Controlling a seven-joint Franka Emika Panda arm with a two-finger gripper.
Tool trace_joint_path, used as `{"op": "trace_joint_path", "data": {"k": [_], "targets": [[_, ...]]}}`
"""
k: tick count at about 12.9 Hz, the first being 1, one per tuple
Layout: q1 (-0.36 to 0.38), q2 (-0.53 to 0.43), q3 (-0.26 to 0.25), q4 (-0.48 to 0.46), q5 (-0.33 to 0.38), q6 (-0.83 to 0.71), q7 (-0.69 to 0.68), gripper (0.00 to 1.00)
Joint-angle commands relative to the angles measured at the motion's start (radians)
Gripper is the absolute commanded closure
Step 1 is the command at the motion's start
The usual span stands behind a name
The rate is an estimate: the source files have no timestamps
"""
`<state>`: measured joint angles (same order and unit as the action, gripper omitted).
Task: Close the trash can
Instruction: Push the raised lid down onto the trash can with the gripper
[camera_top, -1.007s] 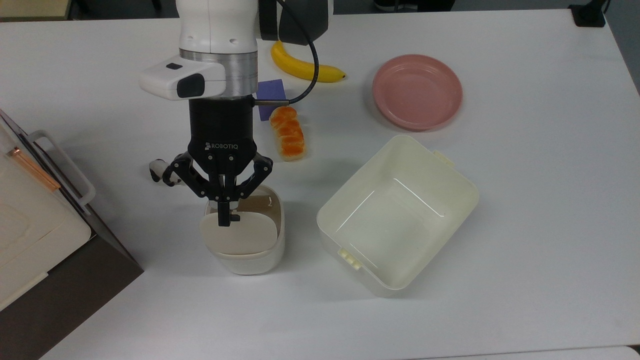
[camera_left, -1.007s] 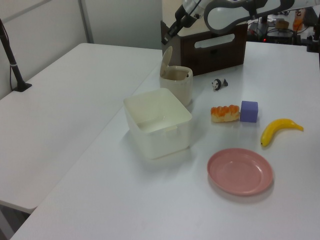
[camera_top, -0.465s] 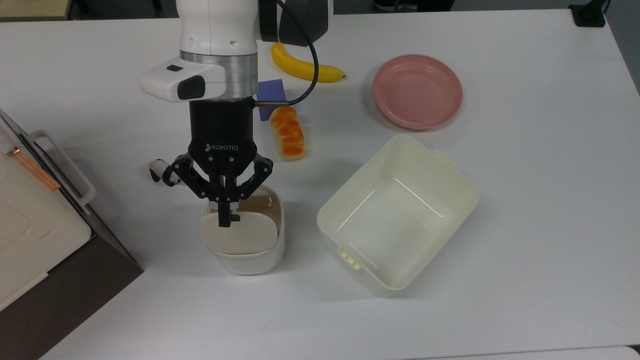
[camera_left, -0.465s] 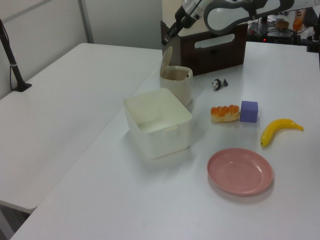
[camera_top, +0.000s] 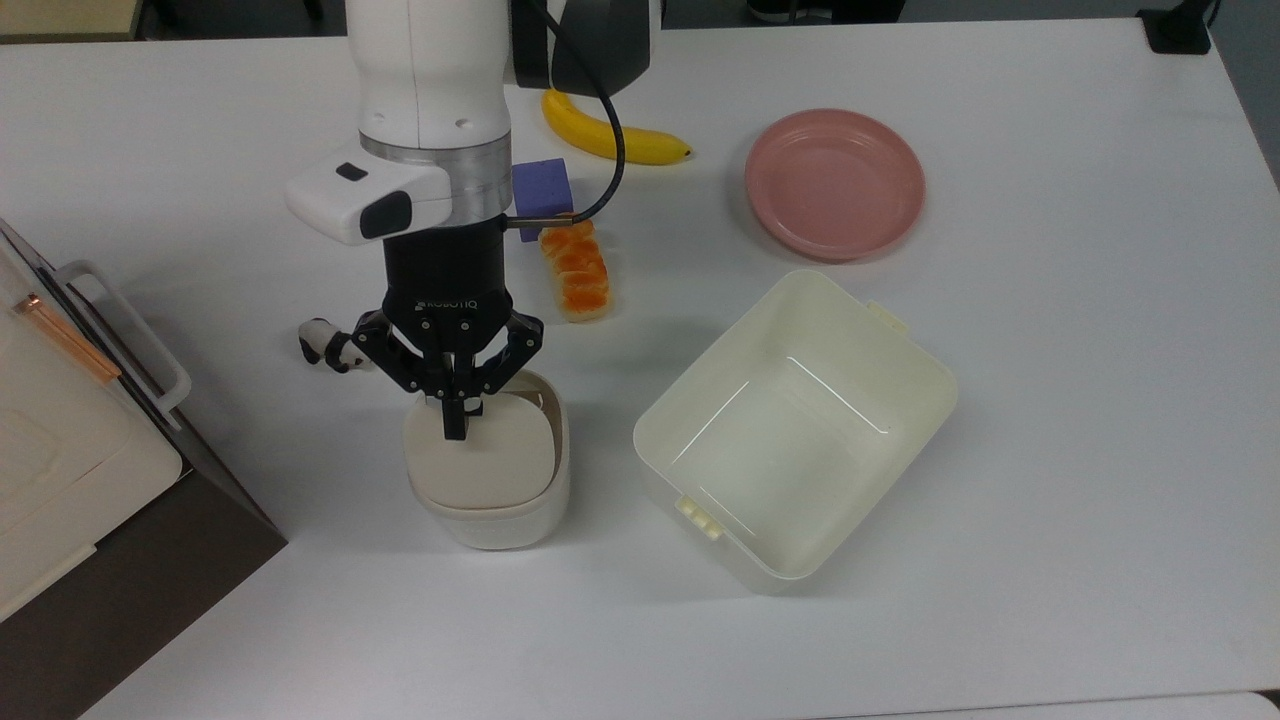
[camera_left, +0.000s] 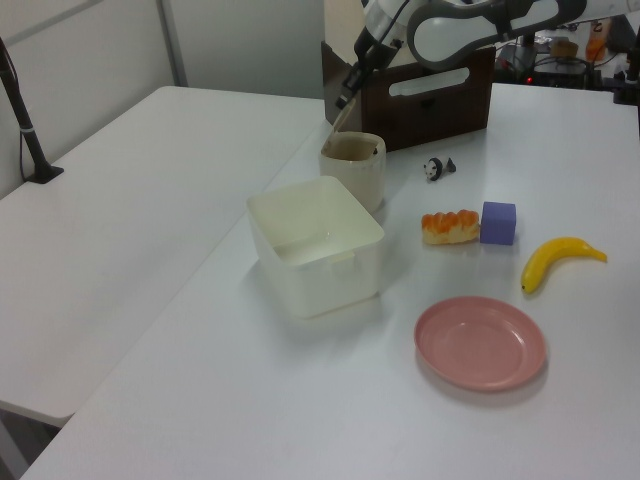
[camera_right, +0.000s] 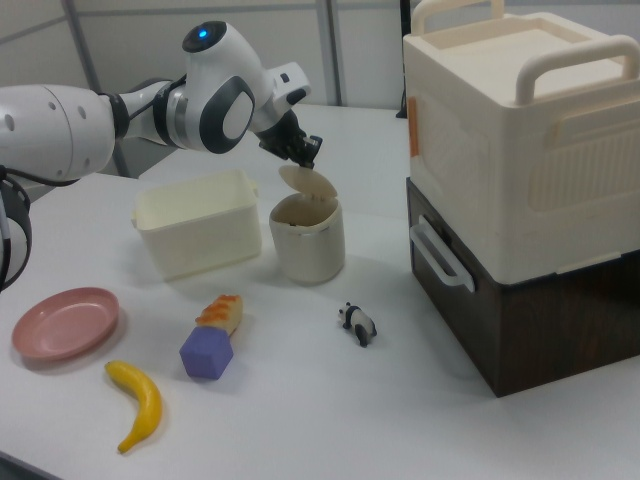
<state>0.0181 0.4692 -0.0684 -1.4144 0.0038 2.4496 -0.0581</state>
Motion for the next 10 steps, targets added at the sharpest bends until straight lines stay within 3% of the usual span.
{"op": "trace_joint_path", "data": {"k": [1,10], "targets": [[0.013,-0.032,-0.014,-0.001,-0.001,-0.165,-0.068,1.0],[0.019,0.014,-0.008,-0.046,-0.022,-0.216,-0.065,1.0]]}}
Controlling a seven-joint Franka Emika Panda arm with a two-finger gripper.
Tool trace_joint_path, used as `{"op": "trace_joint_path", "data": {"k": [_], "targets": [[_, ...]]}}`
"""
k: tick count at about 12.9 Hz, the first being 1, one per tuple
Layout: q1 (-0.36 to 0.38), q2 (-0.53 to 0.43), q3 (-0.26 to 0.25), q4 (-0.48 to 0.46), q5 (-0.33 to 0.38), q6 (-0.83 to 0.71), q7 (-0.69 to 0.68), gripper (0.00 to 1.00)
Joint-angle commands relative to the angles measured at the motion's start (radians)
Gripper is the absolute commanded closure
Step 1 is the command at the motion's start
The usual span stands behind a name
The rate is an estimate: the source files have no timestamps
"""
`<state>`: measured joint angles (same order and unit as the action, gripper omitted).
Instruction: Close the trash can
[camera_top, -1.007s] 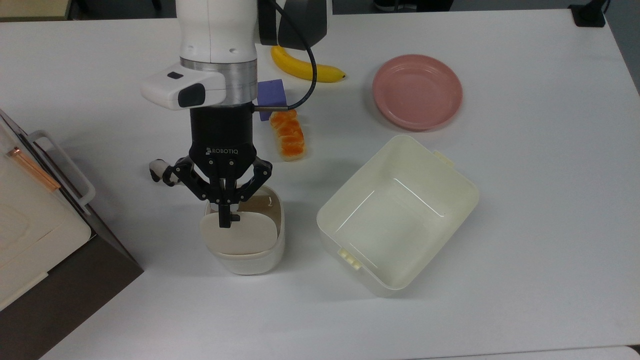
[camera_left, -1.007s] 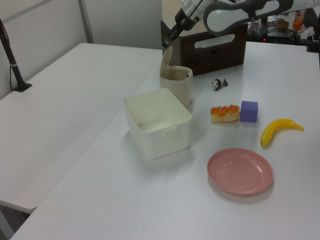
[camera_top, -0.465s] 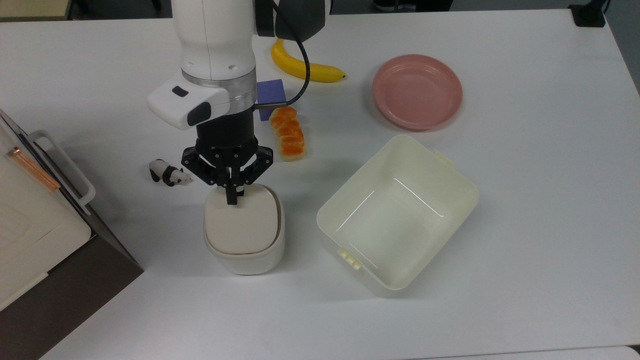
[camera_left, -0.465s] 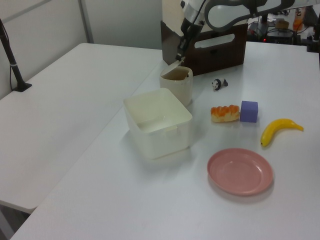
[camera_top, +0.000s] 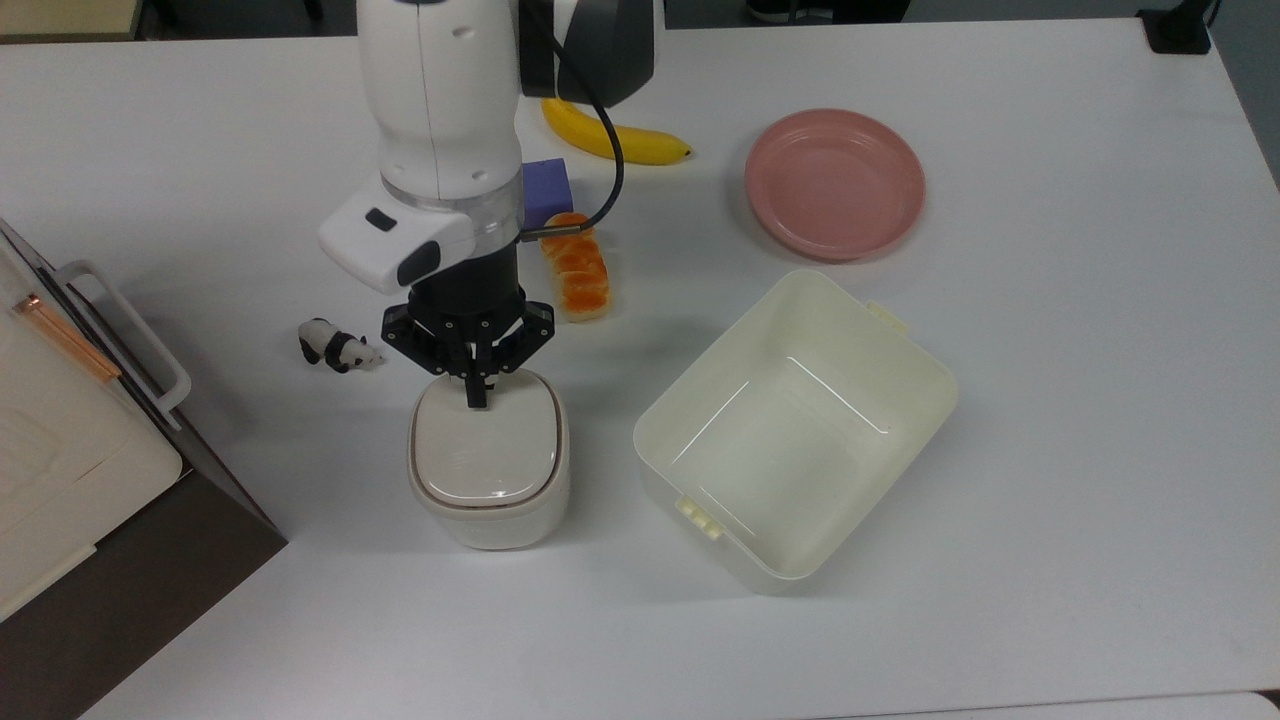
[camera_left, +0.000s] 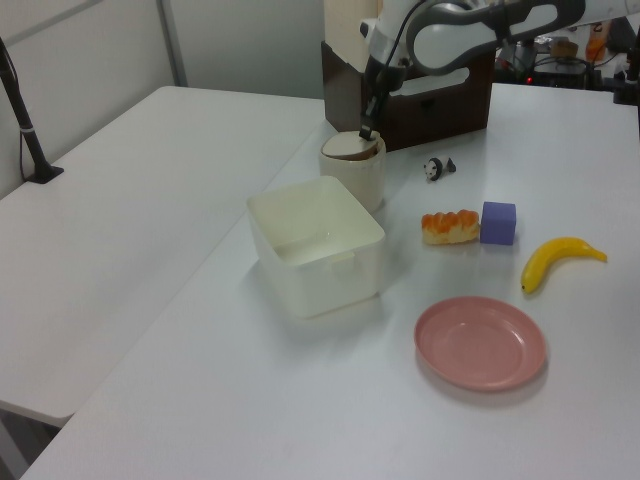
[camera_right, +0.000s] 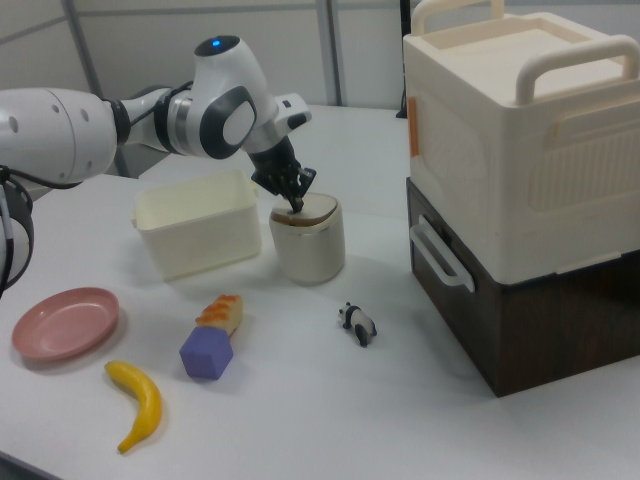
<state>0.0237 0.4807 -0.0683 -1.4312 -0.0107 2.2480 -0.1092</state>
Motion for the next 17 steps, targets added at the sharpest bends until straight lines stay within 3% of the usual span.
{"op": "trace_joint_path", "data": {"k": [1,7,17], "targets": [[0.015,0.013,-0.008,-0.035,-0.006,-0.015,-0.012,1.0],[0.013,-0.007,-0.008,-0.034,-0.006,-0.022,-0.01,1.0],[0.035,-0.28,-0.005,-0.038,-0.023,-0.514,-0.009,1.0]]}}
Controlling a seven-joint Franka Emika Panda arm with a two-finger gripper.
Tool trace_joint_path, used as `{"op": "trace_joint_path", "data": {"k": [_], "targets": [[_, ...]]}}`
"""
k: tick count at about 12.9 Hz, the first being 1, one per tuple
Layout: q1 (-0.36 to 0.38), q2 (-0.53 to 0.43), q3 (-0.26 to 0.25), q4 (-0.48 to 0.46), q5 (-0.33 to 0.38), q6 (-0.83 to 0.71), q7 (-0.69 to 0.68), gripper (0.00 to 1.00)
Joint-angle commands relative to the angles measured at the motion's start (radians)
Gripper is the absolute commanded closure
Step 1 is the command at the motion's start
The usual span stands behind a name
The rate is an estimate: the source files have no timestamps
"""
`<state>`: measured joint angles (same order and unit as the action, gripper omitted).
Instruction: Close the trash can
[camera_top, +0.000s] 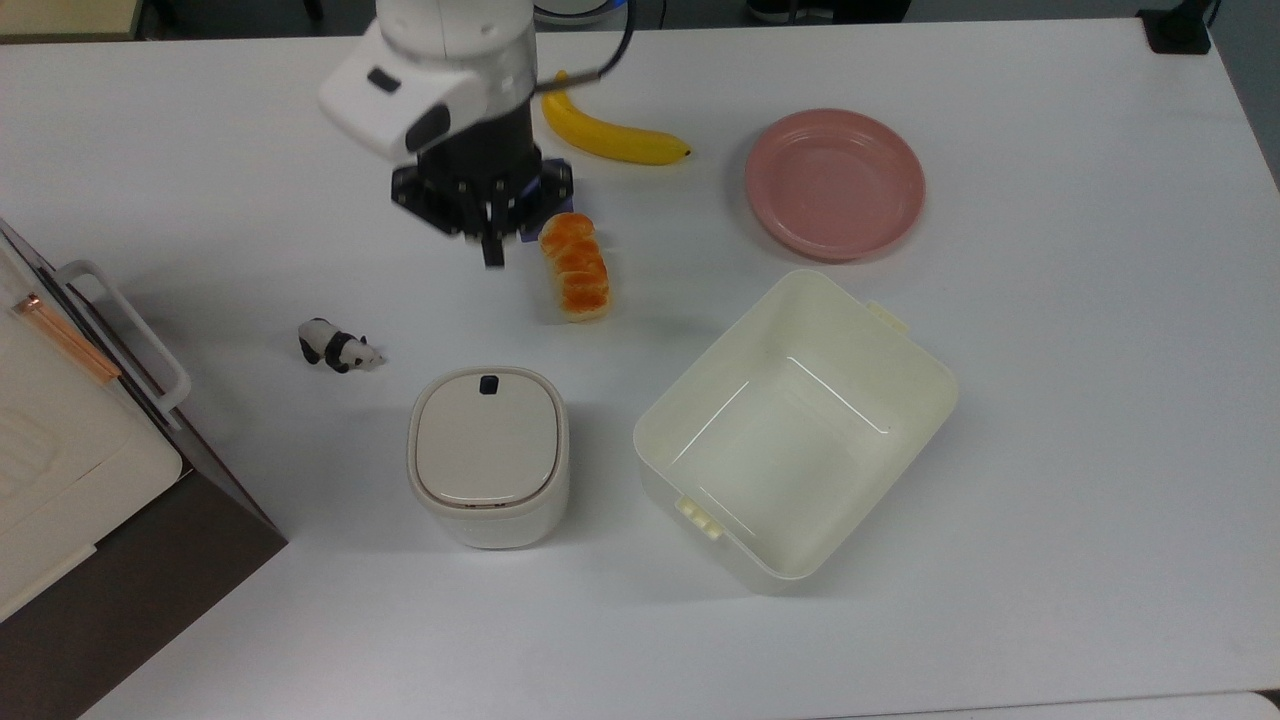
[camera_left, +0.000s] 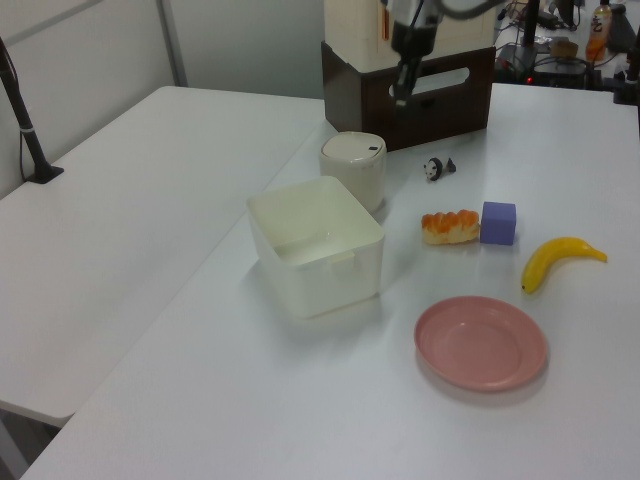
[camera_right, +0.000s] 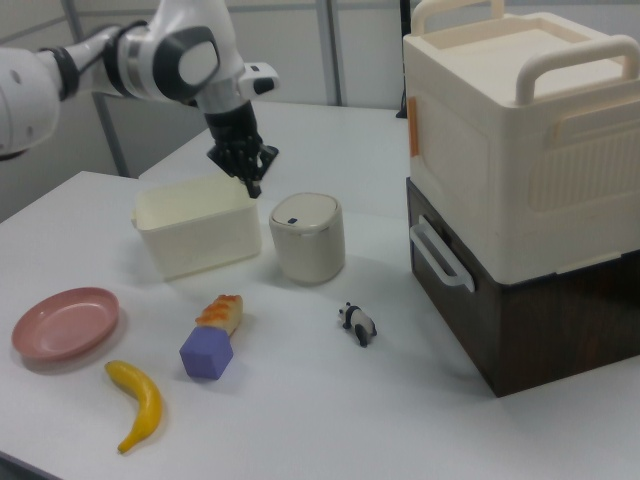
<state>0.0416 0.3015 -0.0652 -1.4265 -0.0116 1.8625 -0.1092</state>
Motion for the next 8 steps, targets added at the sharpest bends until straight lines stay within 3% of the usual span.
{"op": "trace_joint_path", "data": {"k": [1,6,7,8], "targets": [[0.017,-0.135,-0.005,-0.048,-0.039,-0.193,-0.006,1.0],[0.07,-0.246,-0.005,-0.136,-0.048,-0.272,0.072,0.79],[0.073,-0.267,-0.005,-0.156,-0.048,-0.272,0.072,0.69],[0.073,-0.283,-0.005,-0.172,-0.048,-0.27,0.072,0.51]]}}
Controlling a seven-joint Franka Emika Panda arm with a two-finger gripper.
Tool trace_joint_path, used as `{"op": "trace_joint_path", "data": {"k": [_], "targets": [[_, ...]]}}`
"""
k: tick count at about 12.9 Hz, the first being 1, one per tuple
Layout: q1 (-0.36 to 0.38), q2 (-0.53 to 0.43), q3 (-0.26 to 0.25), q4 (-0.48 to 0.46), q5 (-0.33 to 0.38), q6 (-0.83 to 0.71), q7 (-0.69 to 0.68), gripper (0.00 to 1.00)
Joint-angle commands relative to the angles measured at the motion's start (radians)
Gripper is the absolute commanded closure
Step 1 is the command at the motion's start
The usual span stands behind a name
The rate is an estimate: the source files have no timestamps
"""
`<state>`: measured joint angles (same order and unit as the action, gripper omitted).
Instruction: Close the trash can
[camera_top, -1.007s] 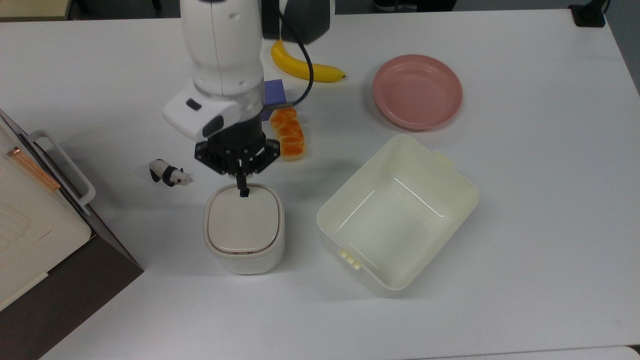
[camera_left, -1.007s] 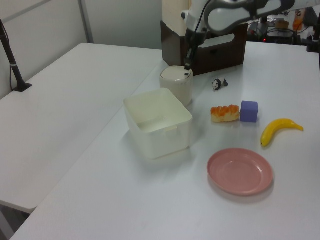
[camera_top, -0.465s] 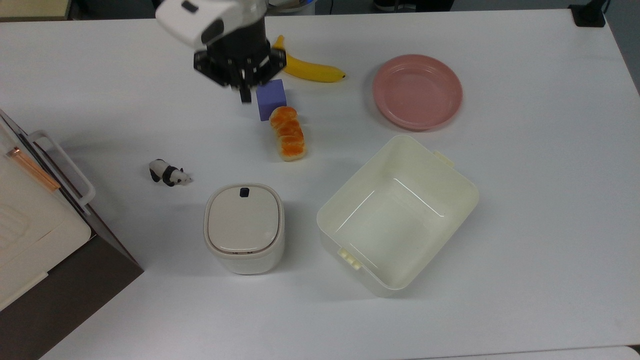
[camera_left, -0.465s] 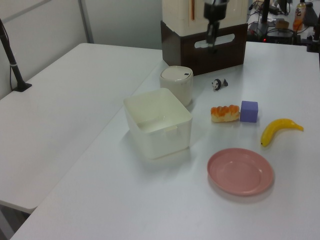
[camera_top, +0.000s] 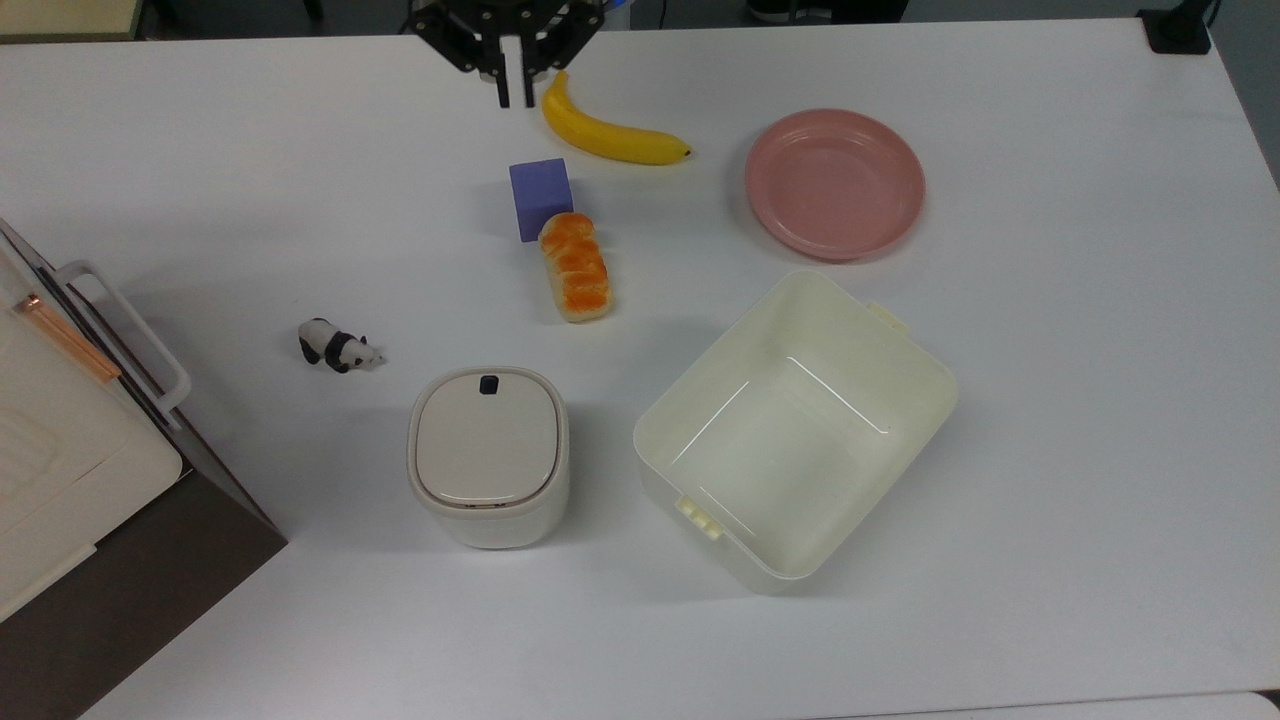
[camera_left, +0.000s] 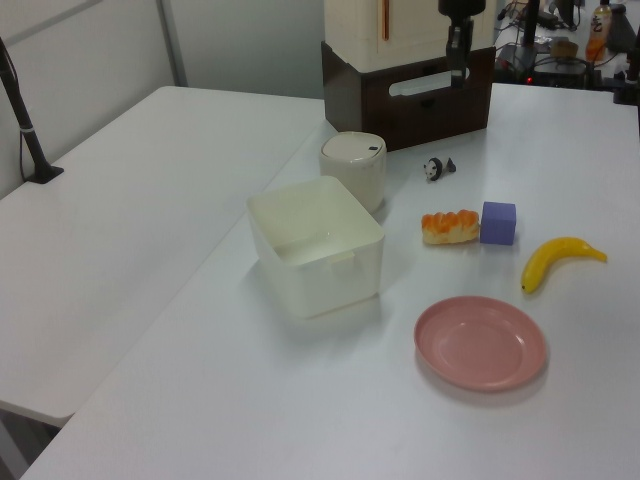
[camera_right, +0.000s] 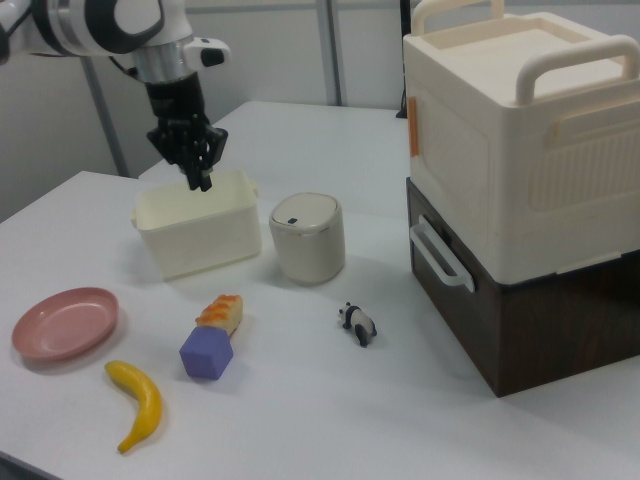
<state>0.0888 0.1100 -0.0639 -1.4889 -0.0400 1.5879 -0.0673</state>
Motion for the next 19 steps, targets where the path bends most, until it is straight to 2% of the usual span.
{"op": "trace_joint_path", "data": {"k": [1,3,11,15,19], "targets": [[0.026,-0.098,-0.007,-0.114,-0.02,0.004,0.03,0.2],[0.023,-0.095,-0.008,-0.11,-0.021,0.014,0.03,0.0],[0.012,-0.09,-0.013,-0.105,-0.023,0.027,0.037,0.0],[0.008,-0.085,-0.02,-0.103,-0.023,0.093,0.107,0.0],[0.009,-0.082,-0.019,-0.103,-0.021,0.092,0.133,0.0]]}}
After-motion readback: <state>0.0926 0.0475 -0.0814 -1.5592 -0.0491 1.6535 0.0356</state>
